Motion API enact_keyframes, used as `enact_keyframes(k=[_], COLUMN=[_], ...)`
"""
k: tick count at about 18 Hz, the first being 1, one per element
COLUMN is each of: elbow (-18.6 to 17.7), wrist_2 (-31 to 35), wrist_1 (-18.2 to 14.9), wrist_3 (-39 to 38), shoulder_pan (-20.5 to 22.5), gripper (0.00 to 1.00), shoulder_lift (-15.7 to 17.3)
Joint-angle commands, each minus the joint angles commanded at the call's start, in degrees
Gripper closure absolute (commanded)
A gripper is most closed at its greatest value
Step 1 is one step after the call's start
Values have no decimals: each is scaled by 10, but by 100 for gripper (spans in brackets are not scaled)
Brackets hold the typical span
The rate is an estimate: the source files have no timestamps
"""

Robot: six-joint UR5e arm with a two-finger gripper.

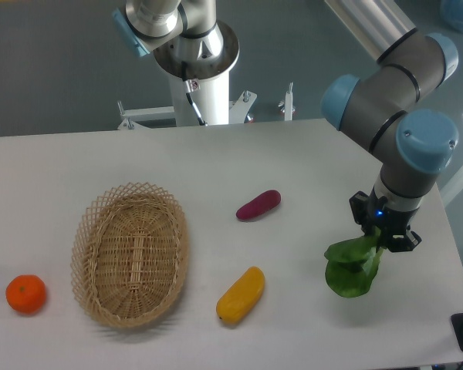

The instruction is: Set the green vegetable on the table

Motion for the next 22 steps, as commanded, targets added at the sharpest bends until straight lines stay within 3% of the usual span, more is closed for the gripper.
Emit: enact_keyframes(k=[16,19,22], elbow=[-11,-17,-51], wrist_2=[1,2,1], wrist_1=[1,25,60], wrist_3=[4,-1,-3], shoulder_pan=[0,-5,-9], gripper=[72,72,72], shoulder_lift=[-3,-7,-4])
